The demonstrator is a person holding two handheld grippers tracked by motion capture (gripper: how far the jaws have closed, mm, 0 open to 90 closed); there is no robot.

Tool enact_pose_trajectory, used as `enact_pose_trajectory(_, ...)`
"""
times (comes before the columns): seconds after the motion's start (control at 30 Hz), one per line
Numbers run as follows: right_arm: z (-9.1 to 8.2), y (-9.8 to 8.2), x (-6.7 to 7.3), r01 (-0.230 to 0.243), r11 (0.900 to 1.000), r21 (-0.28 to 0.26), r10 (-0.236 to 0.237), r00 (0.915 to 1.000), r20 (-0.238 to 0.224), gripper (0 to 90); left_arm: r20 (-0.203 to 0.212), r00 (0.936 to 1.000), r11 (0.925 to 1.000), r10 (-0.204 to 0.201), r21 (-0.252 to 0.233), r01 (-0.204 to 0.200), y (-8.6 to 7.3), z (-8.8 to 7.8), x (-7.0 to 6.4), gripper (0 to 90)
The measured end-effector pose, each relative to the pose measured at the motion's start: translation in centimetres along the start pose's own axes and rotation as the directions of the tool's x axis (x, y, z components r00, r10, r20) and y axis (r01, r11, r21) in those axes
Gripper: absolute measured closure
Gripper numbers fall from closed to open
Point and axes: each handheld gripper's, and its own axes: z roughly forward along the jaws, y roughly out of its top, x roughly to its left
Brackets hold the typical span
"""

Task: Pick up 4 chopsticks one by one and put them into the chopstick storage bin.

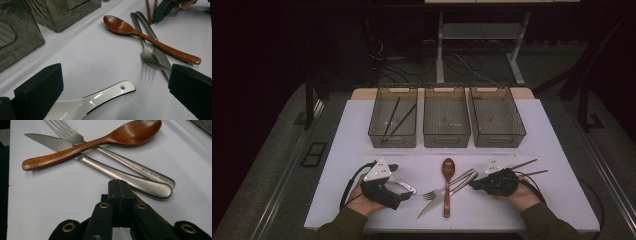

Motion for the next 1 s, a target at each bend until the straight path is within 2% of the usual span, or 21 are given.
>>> enact_pose_trajectory(0.27,-1.1,-0.1,-0.2,-0.009,0.999,-0.036,0.01,0.9999,0.008,89.7,0.003,1.0,1.0,0.001,0.008,-0.001,0.0,0.0,0.0,0.0)
enact_pose_trajectory(0.47,-2.6,-0.4,-0.9,-0.033,0.998,-0.053,0.035,0.9981,0.05,89.6,0.003,1.0,1.0,0.003,0.007,-0.003,0.0,0.0,0.0,0.0)
enact_pose_trajectory(0.77,-5.2,-2.0,-2.8,-0.089,0.995,-0.051,0.095,0.9856,0.14,89.6,0.006,0.9999,0.9998,0.011,0.014,-0.011,0.0,0.0,0.0,0.0)
enact_pose_trajectory(0.83,-5.8,-2.5,-3.3,-0.103,0.993,-0.049,0.109,0.9828,0.149,89.2,0.006,0.9999,0.9999,0.009,0.014,-0.009,0.0,0.0,0.0,0.0)
enact_pose_trajectory(1.0,-6.9,-3.7,-4.3,-0.129,0.991,-0.037,0.133,0.9795,0.151,81.1,0.008,0.9999,0.9998,0.01,0.017,-0.01,0.0,0.0,0.0,0.0)
